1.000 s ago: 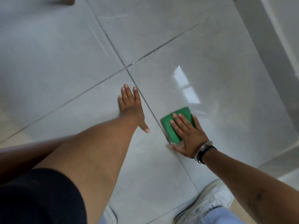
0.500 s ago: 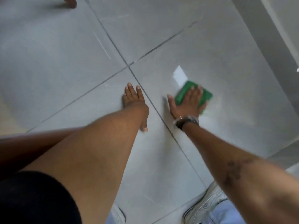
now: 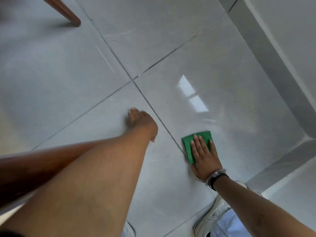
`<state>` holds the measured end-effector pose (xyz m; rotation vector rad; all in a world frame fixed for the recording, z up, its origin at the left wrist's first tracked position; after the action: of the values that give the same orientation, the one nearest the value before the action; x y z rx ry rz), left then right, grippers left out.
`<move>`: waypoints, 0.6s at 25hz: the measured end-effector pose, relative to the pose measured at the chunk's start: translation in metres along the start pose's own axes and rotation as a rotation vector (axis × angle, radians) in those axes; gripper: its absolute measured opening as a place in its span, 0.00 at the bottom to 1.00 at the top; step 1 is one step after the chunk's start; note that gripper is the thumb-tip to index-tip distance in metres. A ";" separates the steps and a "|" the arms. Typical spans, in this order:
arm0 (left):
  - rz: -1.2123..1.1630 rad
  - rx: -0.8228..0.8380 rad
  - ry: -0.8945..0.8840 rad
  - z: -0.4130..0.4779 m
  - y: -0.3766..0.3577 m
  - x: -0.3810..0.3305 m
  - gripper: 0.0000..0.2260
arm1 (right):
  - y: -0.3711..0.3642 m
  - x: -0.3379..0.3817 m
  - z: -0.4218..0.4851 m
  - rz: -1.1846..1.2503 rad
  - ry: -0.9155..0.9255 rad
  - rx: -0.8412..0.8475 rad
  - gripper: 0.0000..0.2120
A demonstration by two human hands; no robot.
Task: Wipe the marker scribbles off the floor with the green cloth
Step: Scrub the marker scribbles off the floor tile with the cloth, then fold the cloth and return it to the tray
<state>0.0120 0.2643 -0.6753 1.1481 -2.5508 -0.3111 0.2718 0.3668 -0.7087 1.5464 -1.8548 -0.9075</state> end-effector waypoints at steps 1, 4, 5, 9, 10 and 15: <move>-0.054 -0.021 -0.028 -0.010 -0.013 -0.006 0.44 | -0.001 0.003 -0.007 -0.084 0.009 0.020 0.29; -0.155 -0.002 -0.113 -0.053 -0.063 -0.018 0.37 | 0.026 0.013 0.011 -0.008 -0.063 0.104 0.17; -0.201 0.027 -0.131 -0.068 -0.076 -0.017 0.36 | 0.044 0.016 0.015 0.150 -0.149 0.217 0.17; -0.660 0.127 -0.269 -0.149 -0.071 0.004 0.33 | 0.125 0.024 -0.006 1.189 -0.557 0.380 0.15; -0.836 0.177 -0.273 -0.174 -0.059 0.011 0.33 | 0.150 0.027 -0.019 1.438 -0.590 0.436 0.16; -1.563 0.364 -0.219 -0.328 0.015 0.083 0.07 | 0.302 0.028 -0.122 2.089 -0.601 0.612 0.27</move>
<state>0.0746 0.1906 -0.3512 3.1214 -1.2553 -0.2817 0.1778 0.3542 -0.3959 -1.0234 -2.7483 0.3497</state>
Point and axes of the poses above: each hand's wrist, its own z-axis towards the middle knuckle, its own y-axis out of the back of the hand, x = y × z, the point moved 3 cm from there along z, towards the middle knuckle, and after that the axes turned 2 degrees about z, right-handed, at the moved point
